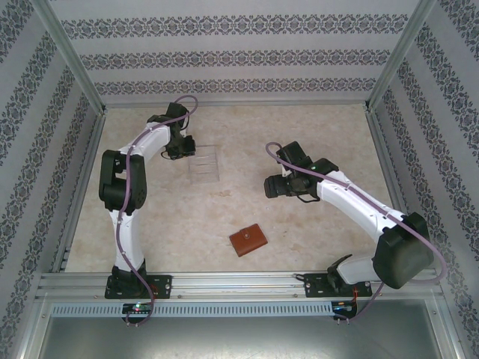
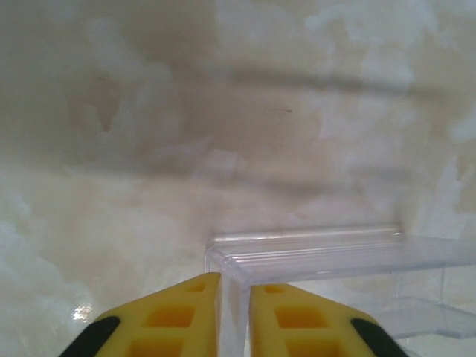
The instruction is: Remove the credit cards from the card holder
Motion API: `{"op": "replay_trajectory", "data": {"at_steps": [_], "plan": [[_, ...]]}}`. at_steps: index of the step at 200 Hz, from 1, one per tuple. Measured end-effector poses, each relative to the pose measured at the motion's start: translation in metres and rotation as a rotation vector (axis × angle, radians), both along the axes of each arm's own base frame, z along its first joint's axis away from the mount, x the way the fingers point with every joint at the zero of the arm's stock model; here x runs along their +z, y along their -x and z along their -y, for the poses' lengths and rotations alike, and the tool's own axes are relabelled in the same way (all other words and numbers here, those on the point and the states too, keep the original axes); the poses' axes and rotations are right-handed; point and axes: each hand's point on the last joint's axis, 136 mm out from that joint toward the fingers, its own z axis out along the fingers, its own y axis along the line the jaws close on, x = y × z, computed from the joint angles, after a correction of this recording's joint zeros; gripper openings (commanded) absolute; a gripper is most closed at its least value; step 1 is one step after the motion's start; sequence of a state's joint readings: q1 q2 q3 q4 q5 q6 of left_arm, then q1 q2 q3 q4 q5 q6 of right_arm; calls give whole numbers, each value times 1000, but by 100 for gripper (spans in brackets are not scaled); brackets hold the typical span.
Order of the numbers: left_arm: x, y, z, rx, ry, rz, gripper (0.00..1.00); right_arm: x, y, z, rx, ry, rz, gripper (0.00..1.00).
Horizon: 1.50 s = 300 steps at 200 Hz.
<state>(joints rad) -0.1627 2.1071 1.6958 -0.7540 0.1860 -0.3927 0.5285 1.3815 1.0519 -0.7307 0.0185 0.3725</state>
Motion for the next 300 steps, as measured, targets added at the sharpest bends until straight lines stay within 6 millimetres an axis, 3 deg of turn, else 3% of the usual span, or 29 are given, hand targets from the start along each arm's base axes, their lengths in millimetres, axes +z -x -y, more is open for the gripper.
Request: {"op": "replay_trajectory", "data": {"at_steps": [88, 113, 156, 202, 300], "plan": [[1, 4, 9, -23, -14, -11, 6, -1, 0, 1, -7, 8, -2, 83], [6, 9, 28, -64, -28, -12, 6, -1, -1, 3, -11, 17, 2, 83], [17, 10, 81, -131, -43, 11, 6, 0, -4, 9, -36, 45, 21, 84], [10, 10, 116, -146, -78, 1, 7, 7, -7, 15, -54, 60, 55, 84], [2, 11, 113, -76, -124, -21, 16, 11, -5, 23, -72, 58, 70, 85]]}}
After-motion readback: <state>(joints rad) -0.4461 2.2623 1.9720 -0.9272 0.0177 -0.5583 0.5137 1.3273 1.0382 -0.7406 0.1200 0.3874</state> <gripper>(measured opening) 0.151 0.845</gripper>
